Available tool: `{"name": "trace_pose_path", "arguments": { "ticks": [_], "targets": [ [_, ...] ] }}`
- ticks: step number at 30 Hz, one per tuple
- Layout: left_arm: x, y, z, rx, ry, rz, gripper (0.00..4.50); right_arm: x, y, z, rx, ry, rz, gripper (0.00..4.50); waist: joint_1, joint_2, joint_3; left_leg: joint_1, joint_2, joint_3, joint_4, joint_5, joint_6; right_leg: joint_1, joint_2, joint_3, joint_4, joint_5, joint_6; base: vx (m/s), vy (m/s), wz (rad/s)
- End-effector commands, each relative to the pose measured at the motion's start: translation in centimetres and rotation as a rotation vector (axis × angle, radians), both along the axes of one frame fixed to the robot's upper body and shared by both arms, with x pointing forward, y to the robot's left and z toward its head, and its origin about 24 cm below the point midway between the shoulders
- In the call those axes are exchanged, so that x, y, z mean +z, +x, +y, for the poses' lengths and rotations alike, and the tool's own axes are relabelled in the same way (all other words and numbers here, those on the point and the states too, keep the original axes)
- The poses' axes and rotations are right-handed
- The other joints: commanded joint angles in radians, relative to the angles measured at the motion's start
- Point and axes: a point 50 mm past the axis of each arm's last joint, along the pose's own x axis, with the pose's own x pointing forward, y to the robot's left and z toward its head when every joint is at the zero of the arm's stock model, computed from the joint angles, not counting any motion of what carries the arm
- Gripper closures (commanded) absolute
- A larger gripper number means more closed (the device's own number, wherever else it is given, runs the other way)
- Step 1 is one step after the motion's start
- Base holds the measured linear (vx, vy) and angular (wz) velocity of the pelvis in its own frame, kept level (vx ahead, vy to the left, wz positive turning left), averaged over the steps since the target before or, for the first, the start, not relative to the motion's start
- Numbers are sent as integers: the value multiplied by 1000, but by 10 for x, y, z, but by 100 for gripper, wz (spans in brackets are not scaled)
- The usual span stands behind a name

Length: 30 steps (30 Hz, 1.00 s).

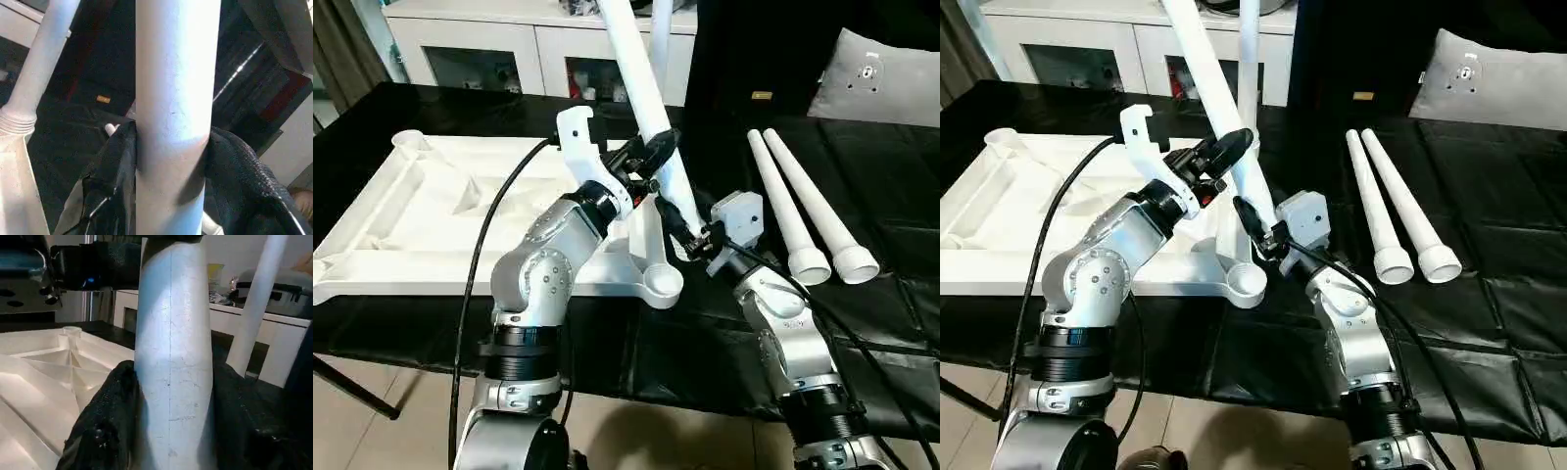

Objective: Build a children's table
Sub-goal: Pick table leg

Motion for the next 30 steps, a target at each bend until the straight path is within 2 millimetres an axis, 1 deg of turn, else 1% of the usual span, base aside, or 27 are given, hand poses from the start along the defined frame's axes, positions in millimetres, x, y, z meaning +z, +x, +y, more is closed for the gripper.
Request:
{"name": "trace_pose_path", "arguments": {
  "ticks": [1, 2, 3, 4, 5, 6, 7, 8, 10, 12, 13, 14, 15, 16, 17, 18, 19, 20, 21, 23, 24, 25, 26, 27, 28, 30],
  "targets": [
    [5, -1, -4, 1, 14, -18, 251, 11, 3, 7, 35, -17, -43, 228, -1, -7, -75, 24, 48, -21, -64, -199, 50, 44, -74, 41, -82, -119, -192, 0, 0, 0],
    [5, 0, -3, 8, 13, -18, 251, 10, 5, 5, 12, -34, -49, 207, -2, -8, -75, 23, 48, -21, -63, -197, 49, 44, -74, 41, -81, -116, -193, 0, 0, 0],
    [6, 0, -2, 19, 13, -19, 251, 10, 3, 6, 72, 41, -5, 191, -2, -7, -75, 24, 47, -20, -63, -198, 49, 44, -74, 41, -81, -114, -194, 0, 0, 0],
    [5, 1, -1, 25, 16, -20, 251, 11, 3, 6, 81, 37, -10, 187, -3, -8, -75, 24, 45, -19, -62, -207, 55, 45, -74, 41, -83, -118, -195, 0, 0, 0],
    [5, 1, 0, 29, 19, -20, 251, 12, 3, 6, 82, 27, -18, 187, -1, -6, -75, 23, 48, -21, -63, -203, 58, 45, -75, 41, -82, -118, -194, 0, 0, 0],
    [5, 2, 1, 33, 22, -21, 251, 12, 3, 6, 80, 14, -27, 172, -1, -6, -76, 22, 48, -21, -62, -191, 56, 45, -74, 41, -81, -103, -195, 0, 0, 0],
    [5, 2, 1, 33, 22, -21, 251, 12, 3, 6, 80, 14, -27, 172, -2, -6, -76, 23, 48, -21, -62, -189, 56, 44, -74, 41, -80, -100, -196, 0, 0, 0],
    [4, 3, 3, 44, 34, -24, 251, 13, 2, 5, 80, 26, -33, 148, -1, -6, -76, 23, 48, -21, -62, -187, 55, 44, -74, 41, -79, -96, -199, 0, 0, 0],
    [3, 4, 6, 58, 51, -27, 251, 13, 1, 4, 87, 36, -31, 147, -2, -6, -76, 24, 48, -21, -63, -194, 57, 44, -74, 40, -80, -103, -197, 0, 0, 0],
    [2, 7, 10, 69, 87, -38, 251, 14, -1, 3, 128, 75, -10, 114, -1, -5, -76, 25, 49, -22, -64, -202, 61, 46, -74, 41, -82, -112, -192, 0, 0, 0],
    [2, 8, 13, 75, 104, -44, 251, 16, -1, 0, 132, 82, -7, 114, -2, -4, -75, 25, 49, -22, -65, -203, 59, 44, -73, 41, -81, -114, -188, 0, 0, 0],
    [2, 8, 13, 77, 108, -46, 251, 16, -1, 0, 132, 82, -7, 103, -1, -4, -76, 25, 49, -22, -64, -201, 57, 44, -73, 40, -81, -111, -189, 0, 0, 0],
    [2, 11, 20, 84, 138, -55, 251, 20, 2, -8, 113, 132, 16, 92, -2, -8, -77, 25, 49, -23, -64, -192, 57, 45, -73, 41, -79, -97, -191, 0, 0, 0],
    [1, 11, 21, 85, 143, -56, 251, 21, 3, -10, 106, 146, 23, 92, -1, -6, -77, 26, 49, -23, -64, -188, 59, 45, -73, 41, -78, -93, -192, 0, 0, 0],
    [2, 13, 25, 87, 159, -60, 251, 25, 5, -16, 84, 193, 44, 84, 1, -8, -78, 27, 48, -22, -64, -180, 60, 44, -74, 41, -76, -87, -195, 0, 0, 0],
    [1, 13, 28, 85, 168, -59, 251, 25, 6, -20, 74, 215, 85, 72, 2, -6, -78, 27, 48, -22, -64, -177, 59, 44, -74, 41, -76, -87, -199, 0, 0, 0],
    [1, 14, 31, 75, 175, -58, 251, 27, 7, -23, 86, 239, 117, 60, 2, -6, -78, 27, 48, -22, -64, -171, 58, 45, -72, 41, -75, -81, -200, 0, 0, 0],
    [1, 13, 33, 57, 182, -56, 251, 29, 8, -26, 105, 270, 148, 60, 2, -7, -78, 29, 46, -22, -64, -166, 60, 46, -71, 41, -74, -75, -201, 0, 0, 0],
    [1, 13, 37, 30, 191, -56, 251, 34, 8, -32, 133, 307, 181, 52, 4, -5, -79, 29, 47, -22, -63, -160, 59, 45, -72, 40, -73, -73, -203, 0, 0, 0],
    [3, 12, 42, -9, 191, -59, 251, 37, 10, -42, 161, 312, 243, 30, 5, -4, -80, 28, 46, -20, -61, -158, 53, 46, -74, 39, -73, -80, -204, 0, 0, 0],
    [3, 12, 42, -10, 191, -59, 251, 37, 10, -42, 162, 312, 244, 17, 6, -4, -80, 28, 46, -19, -60, -152, 46, 45, -75, 40, -72, -79, -208, 0, 0, 0],
    [4, 12, 44, -31, 189, -62, 251, 38, 10, -46, 190, 292, 278, 17, 5, -5, -79, 28, 45, -18, -59, -151, 44, 45, -74, 40, -74, -79, -209, 0, 0, 0],
    [8, 11, 48, -70, 180, -71, 251, 37, 7, -51, 259, 240, 337, 17, 8, -3, -80, 27, 43, -18, -58, -145, 43, 47, -74, 39, -73, -74, -212, 0, 0, 0],
    [9, 10, 48, -96, 175, -74, 251, 37, 5, -53, 287, 222, 356, 17, 12, -5, -81, 27, 43, -19, -57, -139, 43, 50, -74, 39, -72, -69, -213, 0, 0, 0],
    [11, 8, 48, -121, 170, -79, 251, 38, 4, -55, 307, 222, 361, 17, 12, -5, -80, 26, 43, -18, -57, -136, 43, 50, -73, 39, -71, -67, -214, 0, 0, 0],
    [17, 4, 49, -226, 153, -98, 251, 45, -1, -60, 391, 238, 399, 17, 15, -8, -80, 27, 42, -17, -56, -137, 47, 49, -75, 39, -72, -79, -218, 0, 0, 0]
  ]
}}
